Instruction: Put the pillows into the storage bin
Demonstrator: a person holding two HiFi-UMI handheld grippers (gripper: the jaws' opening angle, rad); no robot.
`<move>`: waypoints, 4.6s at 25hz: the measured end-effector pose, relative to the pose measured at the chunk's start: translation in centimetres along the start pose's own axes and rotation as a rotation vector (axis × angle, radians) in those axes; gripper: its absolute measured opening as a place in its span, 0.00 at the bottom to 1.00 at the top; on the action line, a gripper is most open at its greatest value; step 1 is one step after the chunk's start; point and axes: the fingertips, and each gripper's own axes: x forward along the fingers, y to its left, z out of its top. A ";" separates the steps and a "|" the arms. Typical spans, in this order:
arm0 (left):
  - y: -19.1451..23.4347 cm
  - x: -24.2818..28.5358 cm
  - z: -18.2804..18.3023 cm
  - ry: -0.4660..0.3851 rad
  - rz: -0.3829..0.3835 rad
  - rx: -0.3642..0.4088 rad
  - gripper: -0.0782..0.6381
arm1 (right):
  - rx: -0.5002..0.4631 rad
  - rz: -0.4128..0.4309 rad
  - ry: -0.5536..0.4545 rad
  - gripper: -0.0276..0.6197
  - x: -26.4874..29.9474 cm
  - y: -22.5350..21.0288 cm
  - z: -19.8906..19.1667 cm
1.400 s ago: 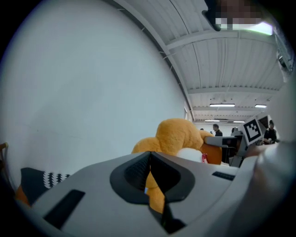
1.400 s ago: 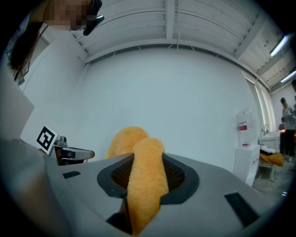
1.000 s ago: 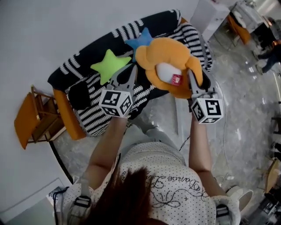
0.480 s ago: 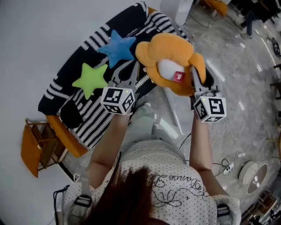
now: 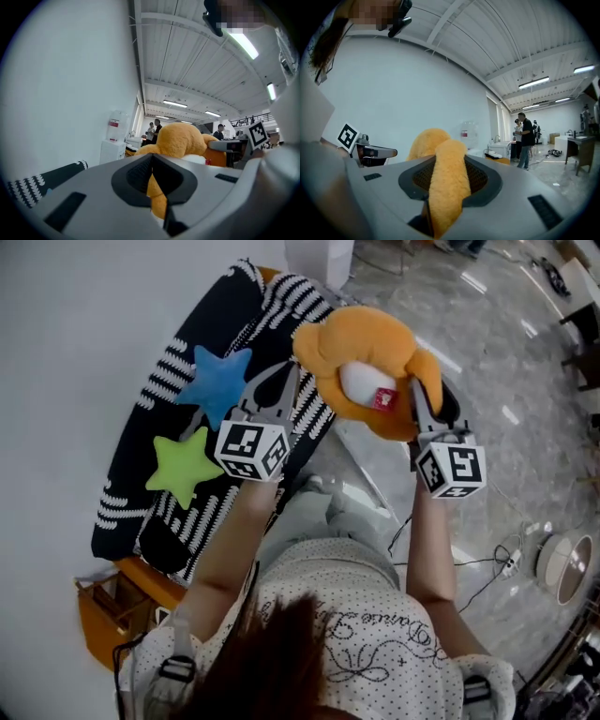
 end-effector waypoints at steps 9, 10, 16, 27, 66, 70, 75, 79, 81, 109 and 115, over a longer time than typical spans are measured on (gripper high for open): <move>-0.8 8.2 -3.0 0.087 -0.094 -0.017 0.12 | 0.046 -0.118 0.079 0.26 0.8 -6.5 -3.7; -1.1 9.0 -3.4 0.093 -0.098 -0.017 0.12 | 0.052 -0.123 0.085 0.26 1.0 -7.4 -4.2; -2.1 13.7 -6.0 0.111 -0.053 -0.020 0.12 | 0.075 -0.095 0.132 0.26 2.7 -12.9 -7.4; -0.4 19.9 -14.4 0.180 0.018 -0.100 0.12 | 0.100 -0.065 0.270 0.26 6.0 -18.9 -17.4; 0.3 21.7 -56.2 0.489 0.037 -0.256 0.12 | -0.616 0.851 0.828 0.32 6.6 -12.1 -76.4; 0.7 21.4 -58.0 0.507 0.063 -0.280 0.12 | -0.756 0.836 0.817 0.34 7.9 -11.8 -79.4; 1.4 20.4 -58.2 0.502 0.097 -0.300 0.12 | -0.818 0.852 0.827 0.42 8.6 -11.1 -82.1; 2.3 19.6 -58.5 0.500 0.115 -0.311 0.12 | -0.682 0.747 0.860 0.48 9.7 -11.9 -82.4; 2.7 19.7 -58.3 0.497 0.118 -0.313 0.12 | -0.634 0.706 0.854 0.46 10.4 -12.3 -81.5; 1.3 19.0 -23.3 0.205 0.098 -0.126 0.12 | -0.284 0.311 0.315 0.06 14.9 -11.3 -26.6; -1.0 17.7 -12.4 0.114 0.107 -0.045 0.12 | -0.232 0.285 0.113 0.06 13.0 -10.6 -13.1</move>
